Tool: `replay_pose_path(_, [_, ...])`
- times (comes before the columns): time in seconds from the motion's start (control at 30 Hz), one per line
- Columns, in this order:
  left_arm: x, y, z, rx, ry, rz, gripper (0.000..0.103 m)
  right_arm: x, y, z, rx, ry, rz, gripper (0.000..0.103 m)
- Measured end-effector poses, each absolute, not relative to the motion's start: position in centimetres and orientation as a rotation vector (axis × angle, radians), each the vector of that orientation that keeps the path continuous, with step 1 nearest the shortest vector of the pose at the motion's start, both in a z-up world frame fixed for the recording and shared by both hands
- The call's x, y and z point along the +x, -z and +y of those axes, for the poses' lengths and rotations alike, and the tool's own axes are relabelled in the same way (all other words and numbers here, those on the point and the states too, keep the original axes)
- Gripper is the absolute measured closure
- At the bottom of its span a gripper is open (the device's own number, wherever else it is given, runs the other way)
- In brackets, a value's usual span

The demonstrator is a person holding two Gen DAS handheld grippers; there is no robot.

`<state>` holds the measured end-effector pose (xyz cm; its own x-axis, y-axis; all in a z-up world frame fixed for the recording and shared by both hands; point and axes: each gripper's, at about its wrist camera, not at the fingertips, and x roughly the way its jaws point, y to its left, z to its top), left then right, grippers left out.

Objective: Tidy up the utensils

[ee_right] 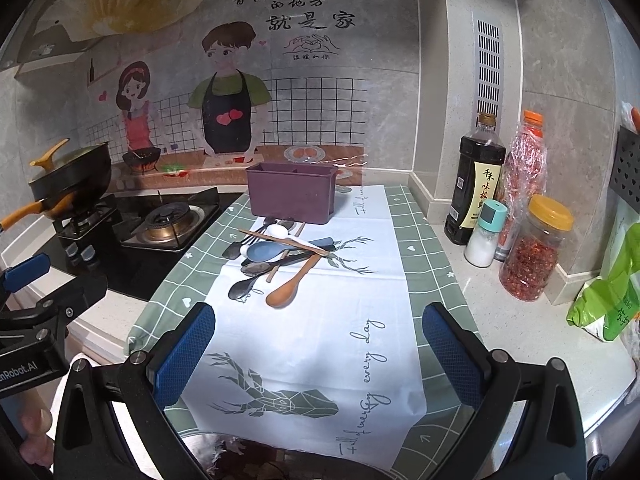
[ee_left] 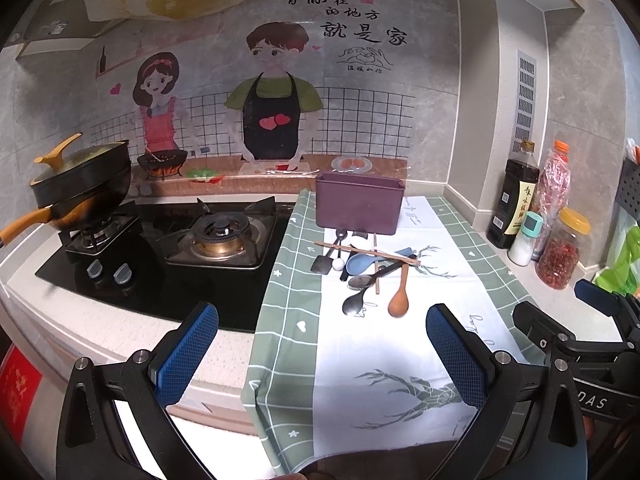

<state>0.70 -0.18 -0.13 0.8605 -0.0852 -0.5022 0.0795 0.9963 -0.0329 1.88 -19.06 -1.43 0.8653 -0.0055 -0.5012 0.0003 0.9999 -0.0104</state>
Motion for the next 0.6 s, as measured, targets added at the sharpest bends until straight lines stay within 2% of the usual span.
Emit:
replay_pose_path(0.33, [7.0, 0.6, 0.4, 0.001, 0.146, 0.569, 0.000, 6.2, 1.9, -19.5, -0.012, 0.042, 0.560, 0.000])
replay_pose_path(0.6, [13.1, 2.2, 3.3, 0.006, 0.102, 0.599, 0.000, 13.3, 2.2, -19.2, -0.080, 0.100, 0.599, 0.000])
